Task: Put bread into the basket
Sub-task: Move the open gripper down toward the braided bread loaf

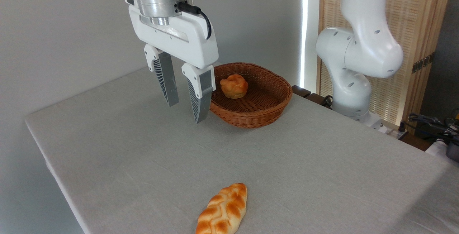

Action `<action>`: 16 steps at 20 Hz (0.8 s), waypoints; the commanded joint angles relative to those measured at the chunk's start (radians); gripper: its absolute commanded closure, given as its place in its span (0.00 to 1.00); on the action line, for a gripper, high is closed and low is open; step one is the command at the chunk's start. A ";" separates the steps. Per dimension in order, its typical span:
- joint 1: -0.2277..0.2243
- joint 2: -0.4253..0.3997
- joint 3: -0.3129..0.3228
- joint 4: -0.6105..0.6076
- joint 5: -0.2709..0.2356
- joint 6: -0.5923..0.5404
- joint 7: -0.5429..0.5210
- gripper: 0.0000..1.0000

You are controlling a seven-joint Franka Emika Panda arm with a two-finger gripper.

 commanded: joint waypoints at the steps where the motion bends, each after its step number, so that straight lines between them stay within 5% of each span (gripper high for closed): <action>1: -0.001 0.008 0.007 0.017 -0.034 -0.036 0.013 0.00; 11: -0.003 0.008 0.006 0.000 -0.027 -0.022 0.013 0.00; 16: -0.003 0.026 0.000 -0.121 -0.027 0.232 0.002 0.00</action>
